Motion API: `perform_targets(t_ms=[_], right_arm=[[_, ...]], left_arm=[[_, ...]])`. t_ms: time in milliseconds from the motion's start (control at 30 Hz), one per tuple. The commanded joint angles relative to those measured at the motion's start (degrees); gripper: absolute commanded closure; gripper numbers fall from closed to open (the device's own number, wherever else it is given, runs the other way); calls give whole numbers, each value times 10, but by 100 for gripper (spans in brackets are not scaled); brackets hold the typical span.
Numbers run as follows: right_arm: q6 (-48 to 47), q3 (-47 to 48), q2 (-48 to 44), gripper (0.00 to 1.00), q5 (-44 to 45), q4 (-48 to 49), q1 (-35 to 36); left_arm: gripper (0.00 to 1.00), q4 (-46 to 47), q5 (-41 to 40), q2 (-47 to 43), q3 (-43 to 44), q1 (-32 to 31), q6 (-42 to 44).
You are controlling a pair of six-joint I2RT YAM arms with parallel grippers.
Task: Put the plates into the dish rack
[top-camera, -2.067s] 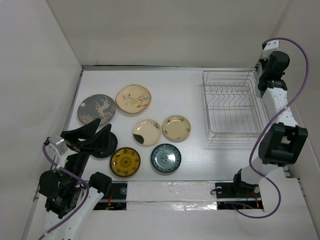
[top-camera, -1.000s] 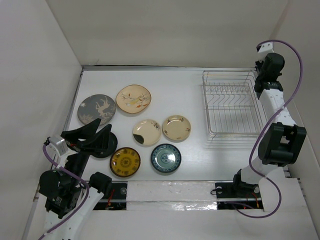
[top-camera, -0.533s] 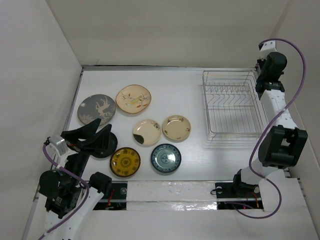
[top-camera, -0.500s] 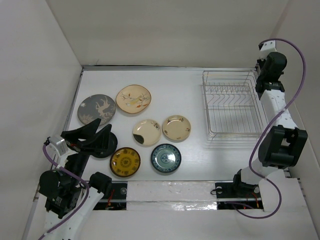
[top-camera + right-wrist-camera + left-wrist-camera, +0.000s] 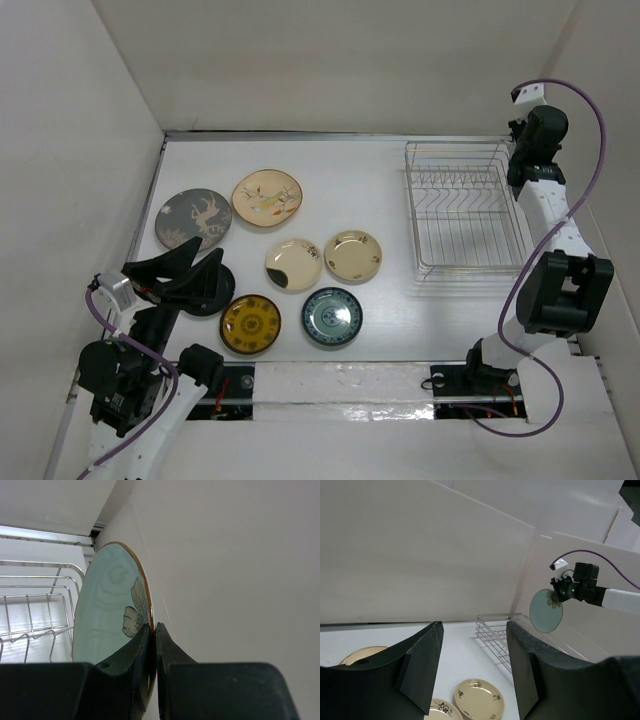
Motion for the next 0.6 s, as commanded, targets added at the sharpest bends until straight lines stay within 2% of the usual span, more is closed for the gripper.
perform_targets(t_ms=[0,567], right_arm=[[-12,14,-14,100,4,85,14],[-28,-39,4,100,16,112,20]], left_arm=[[50,22,8,-5,11,-5,5],[50,22,8,-2,11,-5,6]])
